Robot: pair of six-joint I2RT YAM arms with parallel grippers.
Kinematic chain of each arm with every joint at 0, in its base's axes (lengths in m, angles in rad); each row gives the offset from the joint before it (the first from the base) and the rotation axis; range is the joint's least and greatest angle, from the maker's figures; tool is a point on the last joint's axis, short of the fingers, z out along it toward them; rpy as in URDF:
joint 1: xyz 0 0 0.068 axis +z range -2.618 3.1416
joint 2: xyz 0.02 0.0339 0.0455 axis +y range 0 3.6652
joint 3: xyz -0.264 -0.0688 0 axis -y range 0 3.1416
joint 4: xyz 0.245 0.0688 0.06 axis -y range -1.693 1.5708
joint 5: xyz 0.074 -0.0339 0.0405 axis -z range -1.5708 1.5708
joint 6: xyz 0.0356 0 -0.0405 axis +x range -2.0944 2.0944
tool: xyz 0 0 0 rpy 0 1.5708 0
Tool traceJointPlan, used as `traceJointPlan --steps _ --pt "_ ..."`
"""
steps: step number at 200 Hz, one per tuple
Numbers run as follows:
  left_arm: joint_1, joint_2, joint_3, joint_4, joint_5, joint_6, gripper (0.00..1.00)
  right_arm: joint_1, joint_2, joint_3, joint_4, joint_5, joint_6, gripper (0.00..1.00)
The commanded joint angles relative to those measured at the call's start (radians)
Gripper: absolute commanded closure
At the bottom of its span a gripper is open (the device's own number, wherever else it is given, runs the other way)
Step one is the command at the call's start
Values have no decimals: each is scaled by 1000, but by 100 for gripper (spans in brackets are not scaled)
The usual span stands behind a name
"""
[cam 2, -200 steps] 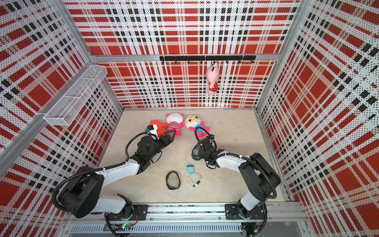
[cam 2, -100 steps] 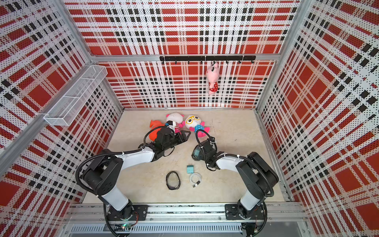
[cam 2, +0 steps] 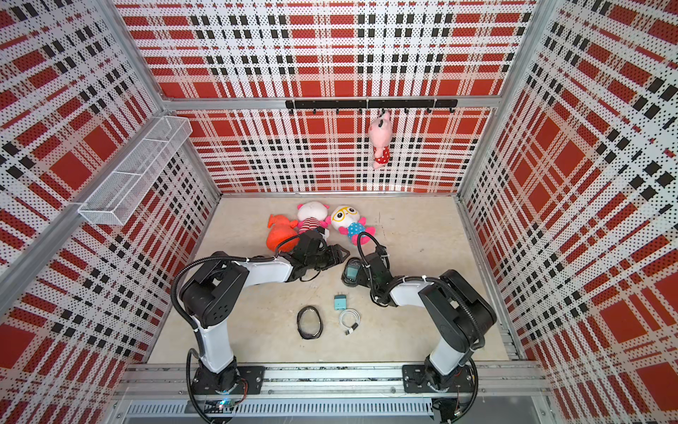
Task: Pack away charging kits
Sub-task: Close the storage bag at the center of the board.
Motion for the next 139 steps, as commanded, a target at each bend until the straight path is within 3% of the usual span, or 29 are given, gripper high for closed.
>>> traceJointPlan --steps 1,43,82,139 --pt "-4 24 23 -26 42 -14 31 -27 58 -43 10 -81 -12 89" --pt "-8 48 42 -50 71 -24 31 -32 57 -56 21 -66 -23 90" --pt "-17 40 61 -137 19 -23 29 -39 65 -62 19 -57 -25 100" --pt "-34 79 109 -202 48 -14 26 -45 88 -84 64 -68 -25 100"
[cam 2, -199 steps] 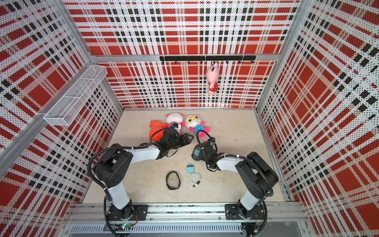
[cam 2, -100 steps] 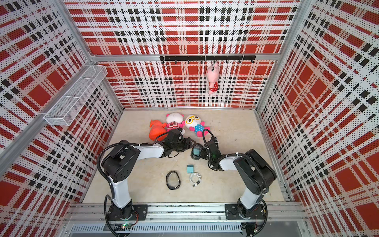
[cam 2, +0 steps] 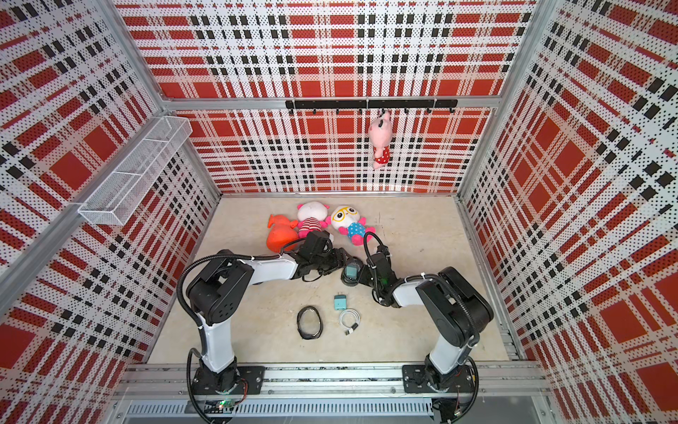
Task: Pack away charging kits
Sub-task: Close the storage bag at the center of the board.
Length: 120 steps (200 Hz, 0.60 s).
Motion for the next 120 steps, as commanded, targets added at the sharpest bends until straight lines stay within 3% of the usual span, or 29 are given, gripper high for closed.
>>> traceJointPlan --steps 1,60,120 --pt "-10 33 26 -45 23 11 26 -8 62 -37 -75 -2 -8 100" --pt "-25 59 43 -50 70 8 27 -18 80 -52 -45 -10 -6 100" --pt "-10 86 42 -42 92 5 40 -18 49 -52 -52 -13 -26 100"
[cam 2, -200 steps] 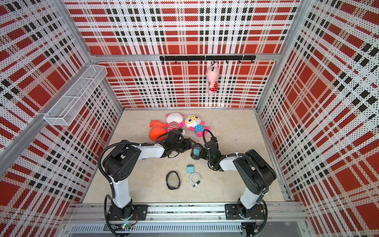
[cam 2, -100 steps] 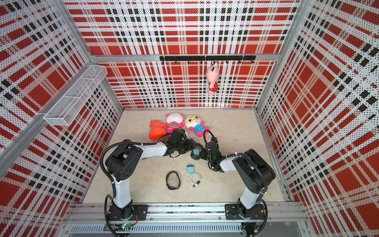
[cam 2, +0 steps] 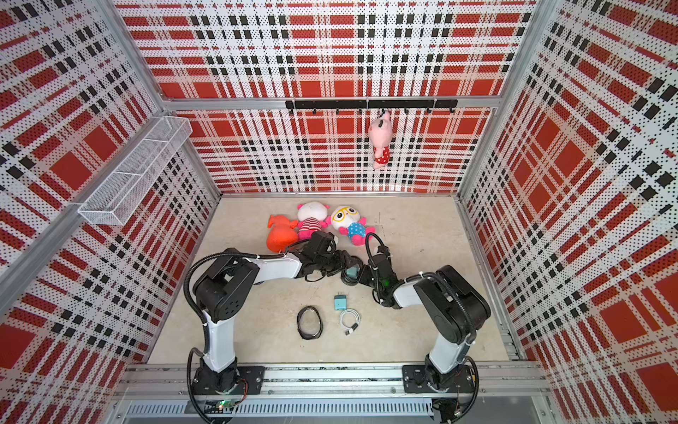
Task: Pack away charging kits
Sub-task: Close the storage bag at the center of the board, then pick up the storage bag at the center of the board.
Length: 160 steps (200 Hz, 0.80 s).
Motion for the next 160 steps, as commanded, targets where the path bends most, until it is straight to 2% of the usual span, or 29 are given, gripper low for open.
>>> traceJointPlan --steps 1,29,82,105,126,160 --pt "0 44 8 -18 44 3 40 -7 26 -35 -123 7 -21 100" --pt "11 65 7 -7 71 2 46 -5 22 -21 -142 12 -34 100" --pt "0 126 37 3 137 5 40 -6 35 7 -159 9 -49 100" --pt "-2 147 47 -10 154 5 41 -8 27 16 -176 23 -59 100" --pt "0 156 58 -31 142 16 46 -8 21 25 -185 28 -67 100" --pt "4 162 70 -58 127 32 60 -7 18 42 -204 33 -78 100"
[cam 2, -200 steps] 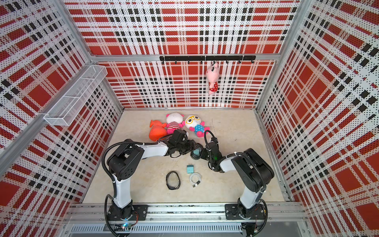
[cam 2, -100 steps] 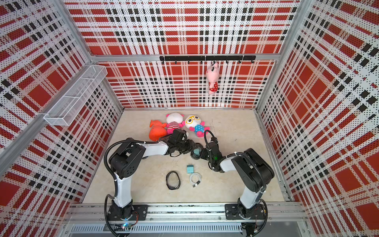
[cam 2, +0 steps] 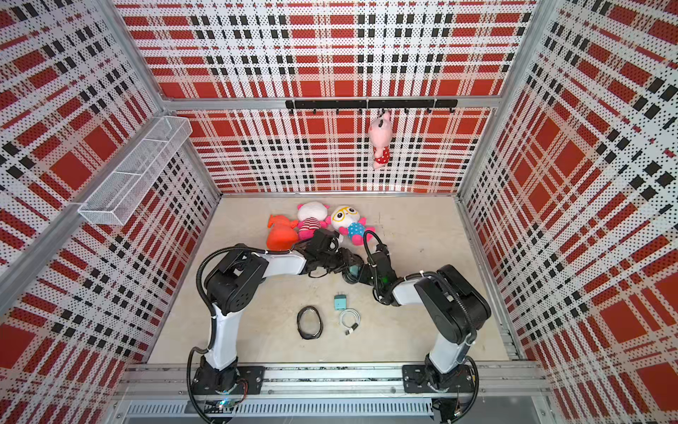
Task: Pack away charging kits
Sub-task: Pick up the storage bag at the center of the board.
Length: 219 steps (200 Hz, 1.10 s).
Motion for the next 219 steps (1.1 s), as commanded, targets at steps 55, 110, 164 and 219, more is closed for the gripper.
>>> traceJointPlan --steps 55,110,164,219 --pt "-11 85 10 -121 18 31 75 -4 15 9 -132 17 -32 100" --pt "-10 70 0 -78 39 28 88 -5 -59 -19 -118 0 -43 91" --pt "-4 -69 -74 64 -9 32 100 -4 -269 -98 -148 27 -49 58" --pt "-41 -303 -179 186 -209 62 100 -5 -578 -276 -2 68 -56 26"
